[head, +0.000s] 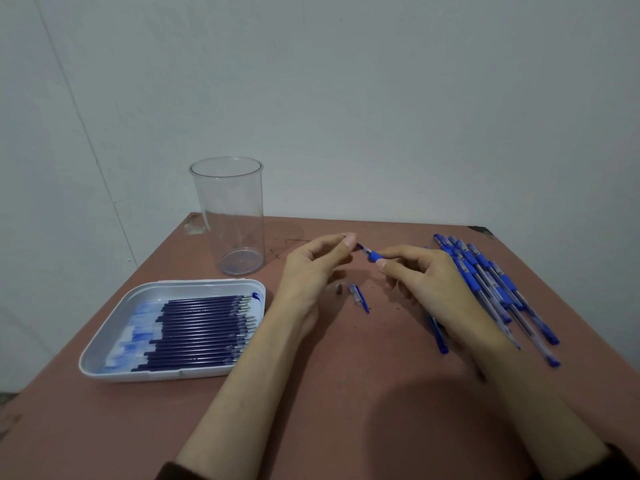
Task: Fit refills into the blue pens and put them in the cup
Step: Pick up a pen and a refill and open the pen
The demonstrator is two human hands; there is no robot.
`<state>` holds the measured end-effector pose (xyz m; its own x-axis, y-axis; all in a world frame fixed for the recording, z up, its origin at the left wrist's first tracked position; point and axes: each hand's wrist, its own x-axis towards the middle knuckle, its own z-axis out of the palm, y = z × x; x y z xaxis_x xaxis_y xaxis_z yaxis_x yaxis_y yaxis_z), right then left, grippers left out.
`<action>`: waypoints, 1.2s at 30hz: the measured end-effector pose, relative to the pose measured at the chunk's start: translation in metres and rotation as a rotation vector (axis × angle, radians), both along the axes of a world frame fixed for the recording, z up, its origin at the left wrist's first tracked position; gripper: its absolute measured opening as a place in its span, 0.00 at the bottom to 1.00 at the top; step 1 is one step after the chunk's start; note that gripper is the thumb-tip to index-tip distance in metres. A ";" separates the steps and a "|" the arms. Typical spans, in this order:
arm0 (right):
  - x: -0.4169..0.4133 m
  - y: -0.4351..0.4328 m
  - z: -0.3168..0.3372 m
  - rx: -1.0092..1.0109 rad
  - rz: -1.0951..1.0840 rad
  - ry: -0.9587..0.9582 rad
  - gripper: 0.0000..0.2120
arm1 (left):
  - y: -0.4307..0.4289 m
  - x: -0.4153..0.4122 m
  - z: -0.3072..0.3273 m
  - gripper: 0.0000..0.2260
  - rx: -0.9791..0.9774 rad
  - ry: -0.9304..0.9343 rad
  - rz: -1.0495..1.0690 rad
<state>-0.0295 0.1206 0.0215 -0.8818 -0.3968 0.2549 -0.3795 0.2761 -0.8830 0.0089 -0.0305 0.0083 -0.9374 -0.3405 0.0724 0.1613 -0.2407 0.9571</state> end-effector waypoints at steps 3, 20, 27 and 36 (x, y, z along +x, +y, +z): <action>-0.002 0.003 0.002 0.064 -0.047 0.052 0.08 | -0.006 -0.004 0.002 0.02 0.257 0.069 0.079; -0.017 0.019 -0.002 0.139 -0.235 0.221 0.08 | -0.050 -0.029 0.059 0.13 -0.471 0.380 0.364; -0.018 0.017 -0.003 0.149 -0.253 0.216 0.04 | -0.031 -0.083 0.009 0.09 -1.299 -0.084 -0.006; -0.016 0.015 -0.002 0.151 -0.233 0.232 0.10 | -0.027 -0.099 -0.011 0.10 -1.376 -0.142 -0.052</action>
<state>-0.0456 0.1354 0.0196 -0.8783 -0.2408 0.4129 -0.4769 0.4998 -0.7230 -0.0897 -0.0575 -0.0025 -0.9743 -0.0388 0.2218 0.0631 0.8987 0.4340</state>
